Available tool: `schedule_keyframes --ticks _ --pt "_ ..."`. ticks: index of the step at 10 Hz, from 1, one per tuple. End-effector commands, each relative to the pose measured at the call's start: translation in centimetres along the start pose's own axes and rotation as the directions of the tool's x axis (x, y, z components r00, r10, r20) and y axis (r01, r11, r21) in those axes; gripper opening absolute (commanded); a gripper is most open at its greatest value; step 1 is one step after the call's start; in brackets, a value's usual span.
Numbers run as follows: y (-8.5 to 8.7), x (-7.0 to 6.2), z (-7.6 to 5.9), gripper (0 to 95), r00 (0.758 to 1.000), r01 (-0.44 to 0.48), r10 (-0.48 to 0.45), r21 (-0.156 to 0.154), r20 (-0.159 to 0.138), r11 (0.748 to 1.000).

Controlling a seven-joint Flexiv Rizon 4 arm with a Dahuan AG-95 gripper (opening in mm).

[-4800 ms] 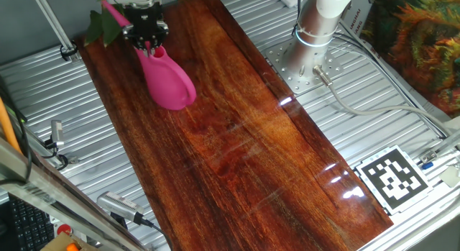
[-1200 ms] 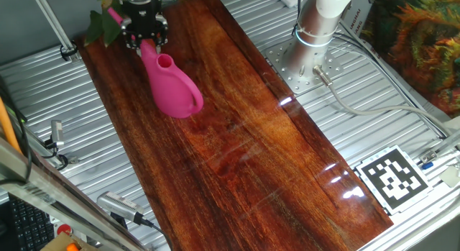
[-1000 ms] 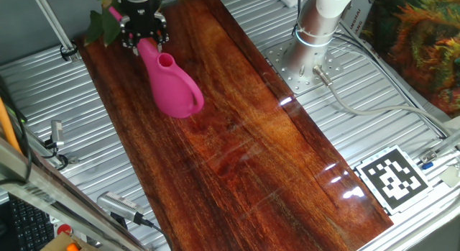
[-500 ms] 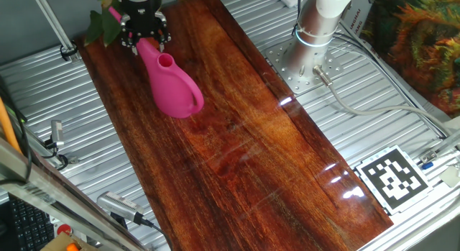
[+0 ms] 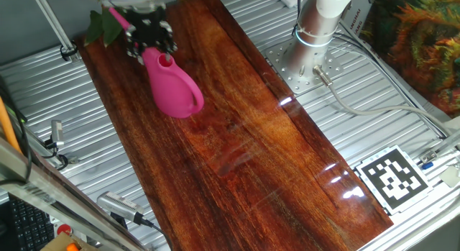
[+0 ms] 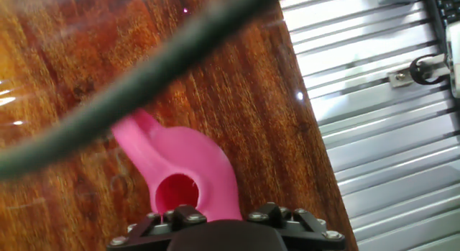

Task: Water the plant

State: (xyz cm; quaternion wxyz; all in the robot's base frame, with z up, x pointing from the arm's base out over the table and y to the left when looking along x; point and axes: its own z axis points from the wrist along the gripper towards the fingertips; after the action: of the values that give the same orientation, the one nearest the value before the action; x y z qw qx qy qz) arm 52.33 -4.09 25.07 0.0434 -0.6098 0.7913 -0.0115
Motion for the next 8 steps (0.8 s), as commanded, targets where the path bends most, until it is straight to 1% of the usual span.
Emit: schedule_keyframes --ticks 1,4,5,6,7,8 --pt "1.9 -1.8 1.3 57.0 1.0 -0.001 0.002 -0.012 0.031 1.0" --pt "3.9 -3.1 2.3 57.0 0.999 0.016 -0.015 -0.007 0.029 1.0" --pt "5.1 -4.1 2.8 57.0 0.999 0.05 -0.05 -0.001 0.018 0.999" --pt "5.2 -4.3 2.9 57.0 0.996 0.085 -0.085 -0.001 0.02 0.996" --pt "5.2 -4.6 3.0 57.0 0.985 0.169 -0.169 0.001 0.023 0.986" --pt "5.2 -4.8 3.0 57.0 0.959 0.283 -0.282 0.002 0.03 0.959"
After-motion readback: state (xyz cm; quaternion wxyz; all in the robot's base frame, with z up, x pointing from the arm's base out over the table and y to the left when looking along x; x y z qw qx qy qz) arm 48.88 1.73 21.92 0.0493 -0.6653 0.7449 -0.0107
